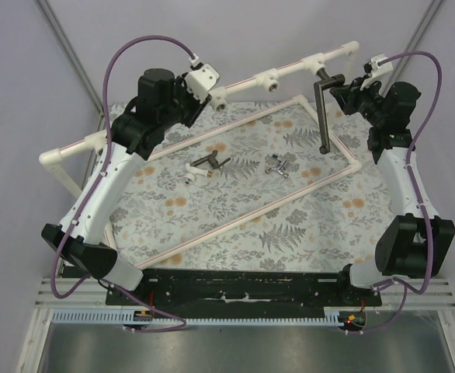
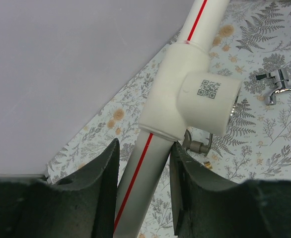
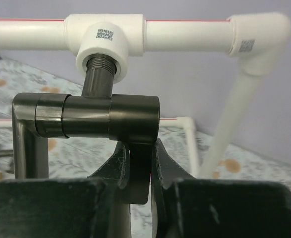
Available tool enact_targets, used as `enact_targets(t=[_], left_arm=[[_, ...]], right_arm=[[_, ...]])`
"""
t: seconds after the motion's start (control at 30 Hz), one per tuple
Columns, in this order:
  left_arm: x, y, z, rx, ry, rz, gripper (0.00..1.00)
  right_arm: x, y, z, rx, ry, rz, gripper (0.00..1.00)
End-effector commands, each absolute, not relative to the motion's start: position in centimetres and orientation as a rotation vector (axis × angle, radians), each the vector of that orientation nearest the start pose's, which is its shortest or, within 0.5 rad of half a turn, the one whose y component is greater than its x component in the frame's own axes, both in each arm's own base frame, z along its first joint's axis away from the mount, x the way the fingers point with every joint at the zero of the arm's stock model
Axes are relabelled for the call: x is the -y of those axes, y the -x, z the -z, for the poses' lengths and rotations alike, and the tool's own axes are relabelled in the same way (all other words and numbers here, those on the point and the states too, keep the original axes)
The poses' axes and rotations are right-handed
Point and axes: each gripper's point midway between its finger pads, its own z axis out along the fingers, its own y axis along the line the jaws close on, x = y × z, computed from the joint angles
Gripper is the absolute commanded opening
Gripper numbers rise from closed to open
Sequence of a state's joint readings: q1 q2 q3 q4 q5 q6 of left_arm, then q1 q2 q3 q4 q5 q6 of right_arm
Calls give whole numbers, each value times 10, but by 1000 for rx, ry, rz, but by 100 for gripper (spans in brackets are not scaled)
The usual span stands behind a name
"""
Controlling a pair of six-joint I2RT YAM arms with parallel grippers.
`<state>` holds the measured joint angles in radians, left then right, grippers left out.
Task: Install the water faucets
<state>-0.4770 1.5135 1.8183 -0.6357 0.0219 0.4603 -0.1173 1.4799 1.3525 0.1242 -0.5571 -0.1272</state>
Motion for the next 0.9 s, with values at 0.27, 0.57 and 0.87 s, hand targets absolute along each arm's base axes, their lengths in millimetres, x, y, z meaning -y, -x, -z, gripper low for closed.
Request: enact_targets(t=[0.27, 0.57, 0.87], left_arm=[[168, -404, -405, -1749, -594, 38, 2], [168, -404, -404, -1748, -595, 47, 2], [168, -403, -406, -1740, -597, 44, 2]], right_arm=[[-38, -459, -374, -1528, 413, -279, 39], [-33, -450, -374, -1466, 513, -157, 67], [-26, -449, -392, -1328, 761, 102, 98]])
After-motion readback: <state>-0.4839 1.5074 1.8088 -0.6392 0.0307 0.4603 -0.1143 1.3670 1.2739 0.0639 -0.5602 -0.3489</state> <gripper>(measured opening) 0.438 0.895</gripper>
